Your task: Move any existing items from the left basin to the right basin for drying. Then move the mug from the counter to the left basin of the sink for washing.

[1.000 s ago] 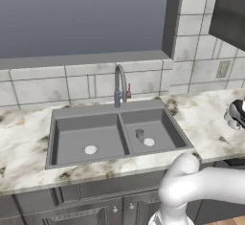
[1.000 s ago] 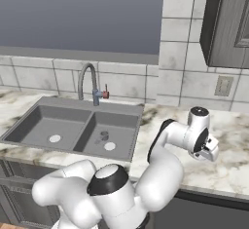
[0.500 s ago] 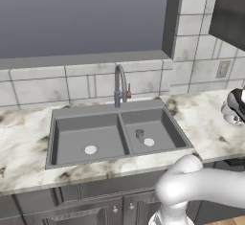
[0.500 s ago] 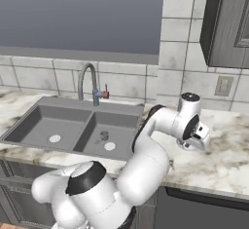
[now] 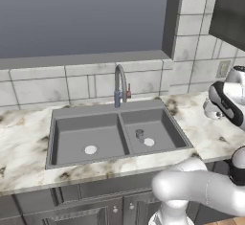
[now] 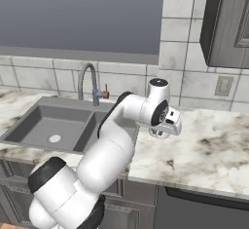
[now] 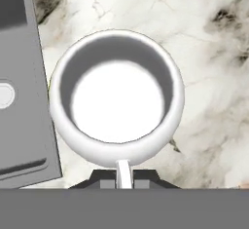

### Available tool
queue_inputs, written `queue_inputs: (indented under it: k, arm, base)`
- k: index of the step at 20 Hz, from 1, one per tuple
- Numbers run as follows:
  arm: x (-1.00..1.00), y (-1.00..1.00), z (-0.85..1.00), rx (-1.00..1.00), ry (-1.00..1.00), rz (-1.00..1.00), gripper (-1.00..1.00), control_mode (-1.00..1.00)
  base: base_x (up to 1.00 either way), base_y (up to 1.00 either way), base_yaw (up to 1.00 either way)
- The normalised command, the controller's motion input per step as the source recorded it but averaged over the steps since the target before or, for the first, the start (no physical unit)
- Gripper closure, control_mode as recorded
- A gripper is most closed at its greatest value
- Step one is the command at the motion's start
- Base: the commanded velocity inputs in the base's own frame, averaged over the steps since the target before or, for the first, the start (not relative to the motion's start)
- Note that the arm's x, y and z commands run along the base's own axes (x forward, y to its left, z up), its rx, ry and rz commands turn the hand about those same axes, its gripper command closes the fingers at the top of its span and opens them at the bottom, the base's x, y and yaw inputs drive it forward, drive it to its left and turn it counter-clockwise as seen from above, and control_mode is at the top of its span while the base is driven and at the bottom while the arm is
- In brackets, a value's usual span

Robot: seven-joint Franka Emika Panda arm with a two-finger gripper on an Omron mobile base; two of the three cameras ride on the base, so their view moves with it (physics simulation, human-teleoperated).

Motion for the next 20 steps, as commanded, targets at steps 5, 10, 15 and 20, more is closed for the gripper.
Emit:
queue_inputs:
  k: [5, 10, 15, 20]
  arm:
    - [0.0, 1.0, 0.22, -0.01, 0.0, 0.29, 1.0, -1.0]
    - [0.0, 1.0, 0.12, 0.0, 0.01, 0.33, 1.0, -1.0]
    - [0.0, 1.0, 0.01, 0.0, 0.03, 0.34, 1.0, -1.0]
    - [0.0, 1.0, 0.0, 0.0, 0.07, 0.35, 1.0, -1.0]
  base:
    - [0.0, 0.0, 0.0]
    - [0.0, 0.0, 0.0]
    - [0.0, 0.0, 0.0]
    - [0.0, 0.0, 0.0]
